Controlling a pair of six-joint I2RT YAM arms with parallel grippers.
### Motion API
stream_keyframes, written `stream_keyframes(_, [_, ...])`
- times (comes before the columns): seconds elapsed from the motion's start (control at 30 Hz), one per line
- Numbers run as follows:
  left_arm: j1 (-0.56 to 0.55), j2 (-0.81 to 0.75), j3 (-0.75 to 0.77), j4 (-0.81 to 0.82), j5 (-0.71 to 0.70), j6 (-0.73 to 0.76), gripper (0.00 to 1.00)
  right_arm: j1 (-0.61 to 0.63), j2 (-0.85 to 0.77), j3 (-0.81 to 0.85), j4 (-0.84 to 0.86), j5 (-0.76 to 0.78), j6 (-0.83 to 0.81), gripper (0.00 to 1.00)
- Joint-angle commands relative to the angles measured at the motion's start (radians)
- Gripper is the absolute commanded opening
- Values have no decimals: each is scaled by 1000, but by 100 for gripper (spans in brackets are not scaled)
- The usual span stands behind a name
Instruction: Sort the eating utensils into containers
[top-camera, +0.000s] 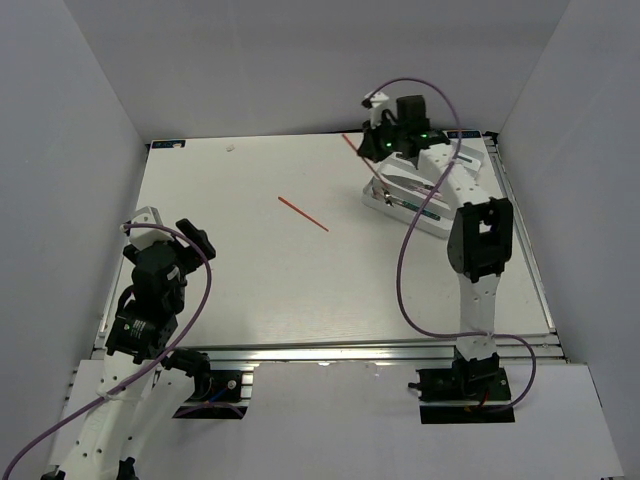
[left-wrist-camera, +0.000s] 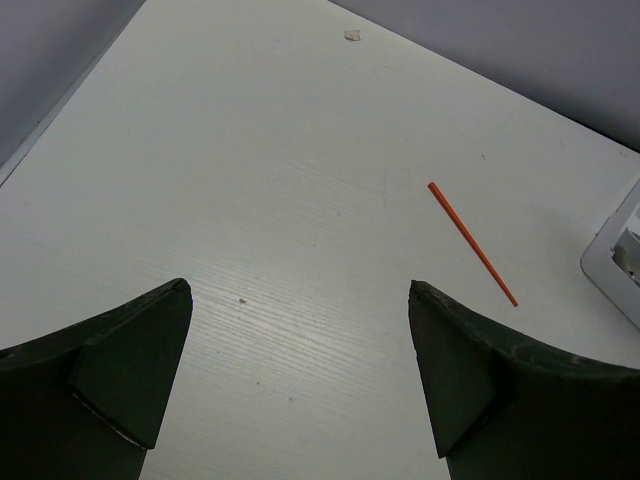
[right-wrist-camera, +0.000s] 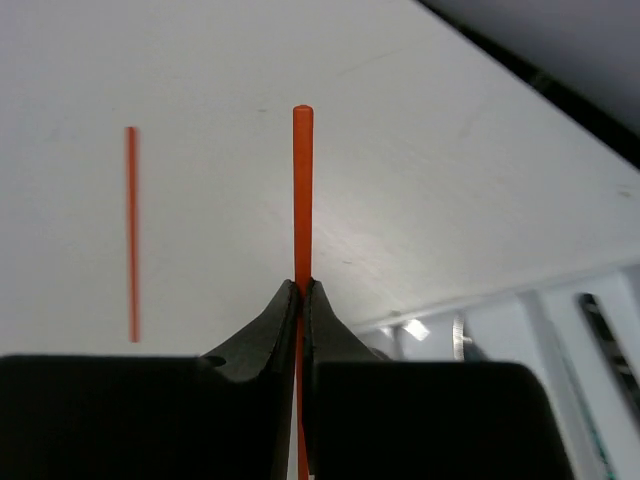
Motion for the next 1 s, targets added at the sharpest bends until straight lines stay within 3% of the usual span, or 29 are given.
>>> stream_keyframes(0.0, [-7, -8, -8, 16, 18, 13, 98, -107, -12, -24, 150, -87, -99, 0])
stream_keyframes(0.23, [-9, -17, -8, 15, 21, 11, 98, -215, 25, -67, 424, 87, -510, 0])
stream_keyframes(0.3, [-7, -20, -6, 13, 19, 11, 98, -253, 14, -116, 518, 124, -545, 0])
stream_keyframes(0.43, [-7, -28, -8, 12, 9, 10, 98, -281, 43, -153, 546, 166, -778, 0])
stream_keyframes(0.97, [-9, -24, -6, 1, -27, -1, 98, -351, 273, -61, 676, 62, -921, 0])
